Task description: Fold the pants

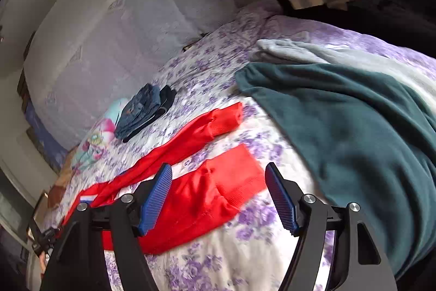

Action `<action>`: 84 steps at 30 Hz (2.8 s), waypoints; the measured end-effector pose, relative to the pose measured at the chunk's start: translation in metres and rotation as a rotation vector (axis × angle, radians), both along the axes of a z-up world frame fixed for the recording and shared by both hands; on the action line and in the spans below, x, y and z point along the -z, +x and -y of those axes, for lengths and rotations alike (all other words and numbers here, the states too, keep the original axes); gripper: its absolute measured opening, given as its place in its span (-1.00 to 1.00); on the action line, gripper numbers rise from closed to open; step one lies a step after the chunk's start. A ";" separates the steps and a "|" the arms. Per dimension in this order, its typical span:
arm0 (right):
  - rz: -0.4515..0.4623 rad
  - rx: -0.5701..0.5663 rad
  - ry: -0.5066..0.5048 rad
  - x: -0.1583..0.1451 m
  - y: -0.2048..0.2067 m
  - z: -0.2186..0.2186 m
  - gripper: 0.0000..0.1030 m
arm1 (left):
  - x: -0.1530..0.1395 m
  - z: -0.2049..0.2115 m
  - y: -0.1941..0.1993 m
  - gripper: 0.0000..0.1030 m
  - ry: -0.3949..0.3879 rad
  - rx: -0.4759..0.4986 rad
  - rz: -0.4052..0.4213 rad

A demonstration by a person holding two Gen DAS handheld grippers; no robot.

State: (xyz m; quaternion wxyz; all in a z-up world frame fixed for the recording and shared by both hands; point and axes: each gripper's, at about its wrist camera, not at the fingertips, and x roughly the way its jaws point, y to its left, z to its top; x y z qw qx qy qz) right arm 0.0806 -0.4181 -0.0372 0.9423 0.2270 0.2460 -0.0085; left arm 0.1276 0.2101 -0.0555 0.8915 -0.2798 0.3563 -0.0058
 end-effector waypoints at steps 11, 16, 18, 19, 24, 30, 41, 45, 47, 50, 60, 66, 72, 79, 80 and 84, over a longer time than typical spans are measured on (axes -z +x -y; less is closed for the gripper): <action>-0.278 -0.001 -0.028 0.037 0.093 0.015 0.28 | 0.002 0.003 0.004 -0.03 0.044 0.003 0.012; -0.160 -0.069 -0.022 0.020 0.058 0.009 -0.85 | 0.002 0.007 0.006 0.07 0.056 0.006 0.011; -0.073 -0.081 -0.039 -0.001 0.030 0.005 -0.87 | 0.001 0.008 0.006 0.08 0.063 0.006 0.007; -0.018 -0.098 -0.047 -0.012 0.011 0.003 -0.88 | 0.001 0.008 0.006 0.08 0.061 0.006 0.006; 0.088 -0.123 -0.103 -0.025 -0.089 0.010 -0.95 | 0.002 0.002 0.005 0.08 0.017 0.011 0.017; -0.078 -0.066 -0.103 0.012 -0.129 0.038 -0.99 | 0.002 0.001 0.004 0.08 0.009 0.012 0.019; -0.079 -0.164 -0.044 0.014 -0.111 -0.017 0.50 | 0.003 0.000 0.001 0.09 -0.007 0.013 0.031; -0.180 -0.193 -0.041 0.042 -0.101 -0.025 0.50 | 0.004 0.001 0.000 0.09 -0.001 0.019 0.041; -0.212 -0.201 -0.055 0.057 -0.101 -0.033 0.51 | 0.004 0.001 0.000 0.09 0.000 0.020 0.042; -0.182 -0.253 -0.178 0.056 -0.106 -0.057 0.11 | 0.004 0.002 0.000 0.12 0.004 0.021 0.039; 0.047 -0.153 -0.128 -0.044 -0.054 0.002 -0.60 | 0.002 0.004 -0.001 0.19 0.002 0.029 0.043; -0.042 -0.001 -0.304 -0.039 -0.044 0.043 0.24 | 0.003 0.000 -0.011 0.20 -0.014 0.040 0.074; -0.102 0.086 -0.012 0.021 -0.106 0.086 0.37 | -0.006 0.013 -0.018 0.50 0.034 0.066 0.033; -0.062 -0.082 0.126 0.025 -0.089 0.049 0.37 | -0.013 0.028 -0.048 0.72 -0.132 0.117 -0.006; -0.060 -0.106 0.123 0.024 -0.084 0.041 0.37 | -0.011 0.030 -0.051 0.72 -0.152 0.116 -0.017; -0.059 -0.177 0.129 0.023 -0.075 0.018 0.36 | -0.006 0.040 -0.050 0.72 -0.182 0.123 -0.053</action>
